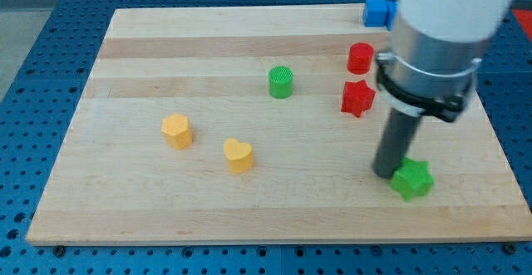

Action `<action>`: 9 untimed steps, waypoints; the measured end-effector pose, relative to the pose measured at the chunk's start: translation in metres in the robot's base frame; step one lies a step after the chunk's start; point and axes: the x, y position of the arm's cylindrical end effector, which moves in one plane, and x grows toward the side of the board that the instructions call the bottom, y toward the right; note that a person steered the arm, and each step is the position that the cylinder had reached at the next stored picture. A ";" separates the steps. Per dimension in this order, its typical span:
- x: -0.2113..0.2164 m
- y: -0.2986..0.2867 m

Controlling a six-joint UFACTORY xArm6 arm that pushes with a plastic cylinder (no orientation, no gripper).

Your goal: Push the green circle into the green star

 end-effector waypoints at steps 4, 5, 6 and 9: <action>-0.041 -0.091; -0.075 -0.147; -0.130 -0.142; -0.191 -0.180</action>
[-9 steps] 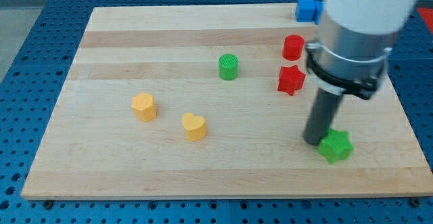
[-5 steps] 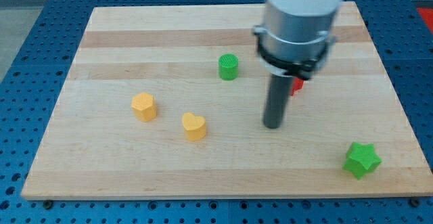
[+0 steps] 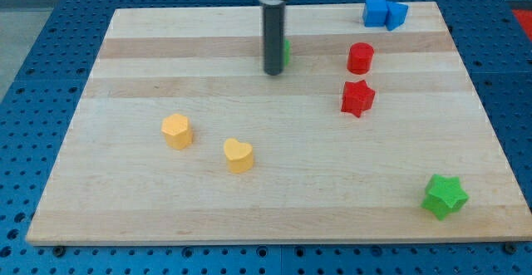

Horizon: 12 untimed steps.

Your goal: Push the green circle into the green star

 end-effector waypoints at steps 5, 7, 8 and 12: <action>-0.005 0.040; 0.092 0.055; 0.086 0.052; 0.156 0.128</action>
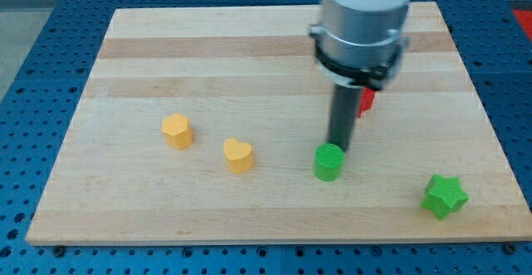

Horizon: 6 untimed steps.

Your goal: Push the green circle into the green star

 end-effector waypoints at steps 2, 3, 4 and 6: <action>0.005 0.005; -0.013 -0.022; -0.002 -0.071; 0.047 -0.049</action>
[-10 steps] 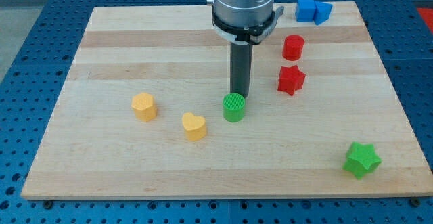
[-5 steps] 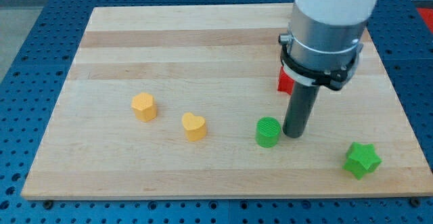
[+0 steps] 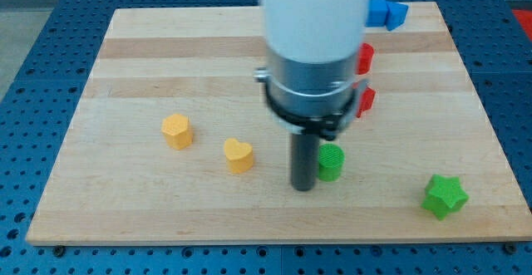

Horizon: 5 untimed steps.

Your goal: Push the green circle into the green star

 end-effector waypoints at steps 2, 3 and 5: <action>-0.001 -0.029; -0.032 -0.032; -0.048 0.023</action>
